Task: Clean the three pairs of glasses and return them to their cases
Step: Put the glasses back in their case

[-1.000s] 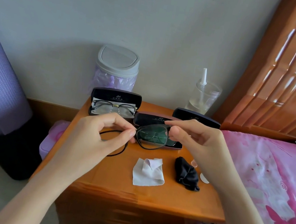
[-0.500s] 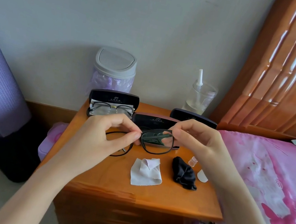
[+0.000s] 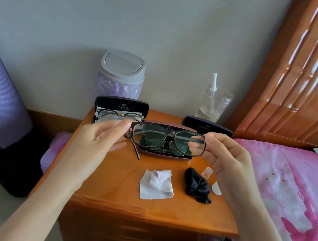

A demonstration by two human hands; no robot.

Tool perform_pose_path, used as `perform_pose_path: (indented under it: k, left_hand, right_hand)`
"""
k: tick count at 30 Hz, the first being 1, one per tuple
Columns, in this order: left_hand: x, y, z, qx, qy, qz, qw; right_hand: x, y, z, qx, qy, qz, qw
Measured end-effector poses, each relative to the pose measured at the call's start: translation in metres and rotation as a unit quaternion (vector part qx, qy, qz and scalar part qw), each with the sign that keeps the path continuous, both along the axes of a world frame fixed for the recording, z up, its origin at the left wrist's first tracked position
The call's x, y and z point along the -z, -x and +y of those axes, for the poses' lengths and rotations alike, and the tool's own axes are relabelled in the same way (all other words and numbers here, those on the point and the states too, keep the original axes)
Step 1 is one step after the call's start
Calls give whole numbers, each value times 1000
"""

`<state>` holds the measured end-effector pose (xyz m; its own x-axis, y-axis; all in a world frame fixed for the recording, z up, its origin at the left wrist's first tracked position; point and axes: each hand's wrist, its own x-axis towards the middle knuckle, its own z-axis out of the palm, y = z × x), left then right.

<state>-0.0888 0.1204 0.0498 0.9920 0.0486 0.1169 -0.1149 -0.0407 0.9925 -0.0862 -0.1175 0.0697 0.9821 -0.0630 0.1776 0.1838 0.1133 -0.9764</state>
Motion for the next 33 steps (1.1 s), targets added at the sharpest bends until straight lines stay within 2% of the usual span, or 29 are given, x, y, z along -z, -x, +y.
perform_pose_path:
  k: [7, 13, 15, 21, 25, 29, 33]
  left_hand:
    - [-3, -1, -11, 20, 144, -17, 989]
    - [-1, -5, -27, 104, 265, 22, 958]
    - [3, -7, -34, 108, 271, 13, 956]
    - [12, -21, -55, 129, 244, 33, 961]
    - [11, -37, -75, 154, 195, 47, 968]
    - [16, -51, -90, 117, 95, 24, 988]
    - [30, -54, -95, 128, -27, -16, 991]
  right_hand:
    - [3, -1, -3, -14, 8, -4, 1000]
    - [11, 0, -20, 22, 130, 12, 991]
    - [13, 0, -27, 13, 122, 28, 992]
    - [11, -6, -51, -6, 76, 51, 996]
    - [11, -19, -76, 6, 78, 54, 995]
    - [11, -38, -114, 49, 61, 65, 995]
    - [22, -61, -148, 123, 94, 68, 986]
